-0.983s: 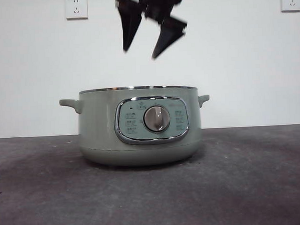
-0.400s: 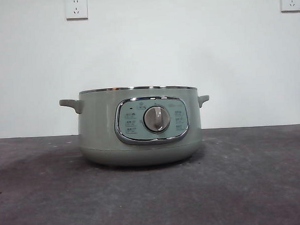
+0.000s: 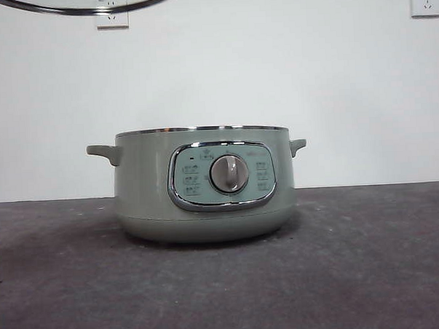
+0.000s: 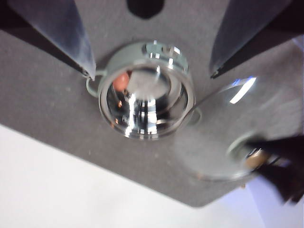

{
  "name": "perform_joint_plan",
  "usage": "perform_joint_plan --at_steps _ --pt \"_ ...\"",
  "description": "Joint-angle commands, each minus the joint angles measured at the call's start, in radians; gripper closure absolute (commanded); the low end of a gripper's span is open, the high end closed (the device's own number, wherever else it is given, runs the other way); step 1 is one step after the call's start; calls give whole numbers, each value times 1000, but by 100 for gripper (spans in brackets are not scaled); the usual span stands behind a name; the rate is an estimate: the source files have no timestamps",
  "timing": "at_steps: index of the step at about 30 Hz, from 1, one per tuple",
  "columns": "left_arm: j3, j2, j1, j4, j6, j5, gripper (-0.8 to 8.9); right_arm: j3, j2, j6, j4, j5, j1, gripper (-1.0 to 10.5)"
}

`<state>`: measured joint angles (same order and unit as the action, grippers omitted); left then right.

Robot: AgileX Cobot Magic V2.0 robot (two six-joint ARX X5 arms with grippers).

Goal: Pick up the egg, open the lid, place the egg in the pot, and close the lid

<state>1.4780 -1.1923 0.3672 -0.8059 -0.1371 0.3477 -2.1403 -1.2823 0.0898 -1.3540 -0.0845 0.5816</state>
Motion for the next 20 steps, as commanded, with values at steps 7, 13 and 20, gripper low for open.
perform_joint_plan --at_steps 7,13,20 --pt "8 -167 95 167 6 -67 821 330 322 -51 -25 83 0 541" --pt "8 -280 137 283 6 -88 821 455 515 -113 -25 105 0 541" --pt "8 -379 154 365 6 -145 821 541 662 -171 -25 127 0 541"
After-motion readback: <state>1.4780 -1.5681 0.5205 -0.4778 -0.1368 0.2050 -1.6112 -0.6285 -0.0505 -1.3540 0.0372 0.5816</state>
